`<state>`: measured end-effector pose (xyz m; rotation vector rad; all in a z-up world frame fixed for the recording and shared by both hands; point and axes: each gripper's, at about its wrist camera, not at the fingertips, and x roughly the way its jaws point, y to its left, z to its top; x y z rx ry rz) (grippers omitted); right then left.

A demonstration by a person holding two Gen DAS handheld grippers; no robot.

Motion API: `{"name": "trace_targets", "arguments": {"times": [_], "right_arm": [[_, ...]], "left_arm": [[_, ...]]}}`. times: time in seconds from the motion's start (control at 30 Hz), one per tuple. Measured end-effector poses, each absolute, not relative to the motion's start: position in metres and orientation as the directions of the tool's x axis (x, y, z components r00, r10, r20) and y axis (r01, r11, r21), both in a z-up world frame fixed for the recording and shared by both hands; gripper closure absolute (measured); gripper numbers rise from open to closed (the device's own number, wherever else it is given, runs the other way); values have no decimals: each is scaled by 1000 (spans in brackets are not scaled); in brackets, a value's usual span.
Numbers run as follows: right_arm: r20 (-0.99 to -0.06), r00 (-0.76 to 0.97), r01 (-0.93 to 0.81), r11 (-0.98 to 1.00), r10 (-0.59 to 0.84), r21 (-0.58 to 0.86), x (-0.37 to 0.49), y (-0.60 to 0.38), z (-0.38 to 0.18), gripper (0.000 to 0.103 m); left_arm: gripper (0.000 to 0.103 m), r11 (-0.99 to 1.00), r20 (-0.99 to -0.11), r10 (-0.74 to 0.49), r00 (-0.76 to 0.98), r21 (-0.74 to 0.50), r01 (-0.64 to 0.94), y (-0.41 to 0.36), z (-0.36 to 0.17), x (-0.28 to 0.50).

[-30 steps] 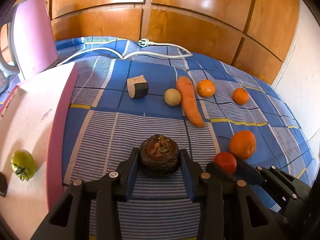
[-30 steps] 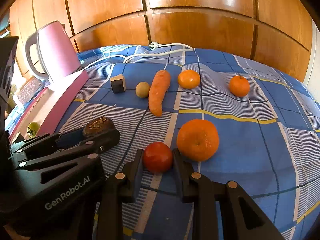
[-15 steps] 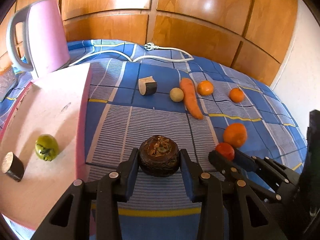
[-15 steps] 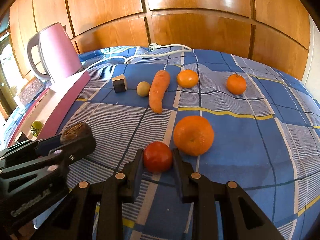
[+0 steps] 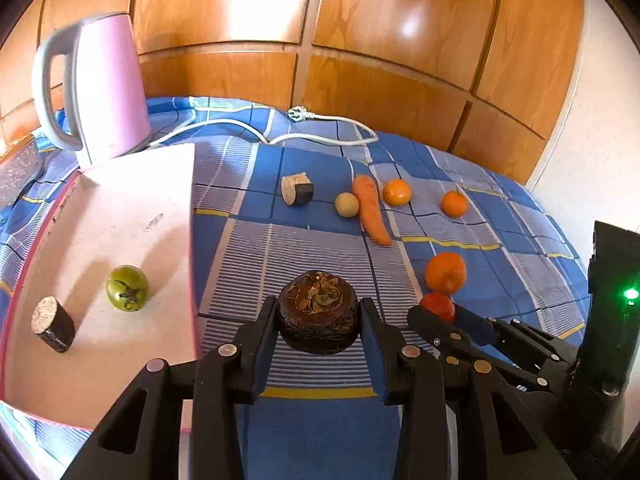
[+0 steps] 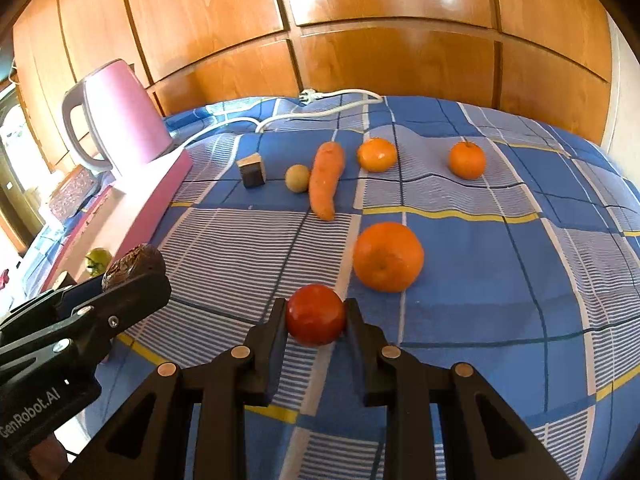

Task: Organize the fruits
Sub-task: 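Grasp the red tomato with right tool while left tool lifts the dark fruit, then release the dark fruit into the tray with left tool while right tool drops red tomato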

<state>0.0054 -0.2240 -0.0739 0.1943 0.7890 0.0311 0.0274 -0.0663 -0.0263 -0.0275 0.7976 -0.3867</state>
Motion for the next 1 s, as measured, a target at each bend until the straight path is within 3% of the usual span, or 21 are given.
{"name": "trace_targets", "arguments": {"times": [0.37,0.57,1.0], "right_arm": [[-687,704,-41,976,181,215,7,-195,-56,76],[-657,706,-169,964,265,206,10,-162,-34,76],[-665,632,-352,912,397,210,36,-94,-20,76]], "left_arm": [[63,952,-668,-304,680,-181,248,-22,-6,27],[63,969,-655,-245,714,-184,163,18,5,36],[63,980,-692,-135,710,-198,-7,90,-6,69]]}}
